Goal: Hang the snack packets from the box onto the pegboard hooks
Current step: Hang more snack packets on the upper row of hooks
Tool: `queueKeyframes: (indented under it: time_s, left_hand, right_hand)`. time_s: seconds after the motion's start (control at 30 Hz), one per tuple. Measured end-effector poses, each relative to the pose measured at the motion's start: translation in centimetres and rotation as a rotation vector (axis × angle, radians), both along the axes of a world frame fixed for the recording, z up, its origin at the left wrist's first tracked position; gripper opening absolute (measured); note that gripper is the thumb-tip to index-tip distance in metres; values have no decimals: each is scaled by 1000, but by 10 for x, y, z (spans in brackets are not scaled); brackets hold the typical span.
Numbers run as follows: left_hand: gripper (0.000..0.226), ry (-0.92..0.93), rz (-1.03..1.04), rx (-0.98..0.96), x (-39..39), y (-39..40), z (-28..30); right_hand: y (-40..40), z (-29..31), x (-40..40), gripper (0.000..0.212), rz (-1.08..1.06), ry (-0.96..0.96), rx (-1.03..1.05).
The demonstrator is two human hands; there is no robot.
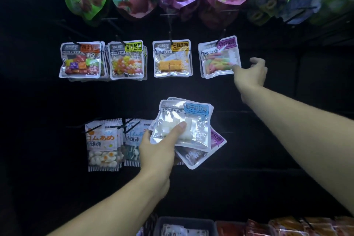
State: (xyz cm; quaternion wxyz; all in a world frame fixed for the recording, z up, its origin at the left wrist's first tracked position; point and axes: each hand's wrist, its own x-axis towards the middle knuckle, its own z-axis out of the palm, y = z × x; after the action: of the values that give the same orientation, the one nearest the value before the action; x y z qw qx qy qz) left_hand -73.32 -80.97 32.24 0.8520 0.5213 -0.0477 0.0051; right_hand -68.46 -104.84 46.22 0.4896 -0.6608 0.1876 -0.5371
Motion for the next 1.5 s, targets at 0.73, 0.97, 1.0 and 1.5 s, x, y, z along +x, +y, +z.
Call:
queueKeyframes:
  time_s: [0.73, 0.97, 1.0, 1.5]
  left_hand:
    - [126, -68, -76, 31, -39, 6, -6]
    - [135, -102, -195, 93, -37, 19, -12]
    - [142, -91, -204, 89, -36, 21, -12]
    - [154, 44, -127, -62, -21, 15, -12]
  right_hand:
    - [105, -111, -114, 27, 879, 137, 263]
    - [94, -115, -113, 22, 816, 108, 412]
    - [93, -116, -113, 23, 809, 109, 412]
    - [92, -126, -110, 18, 748, 149, 294]
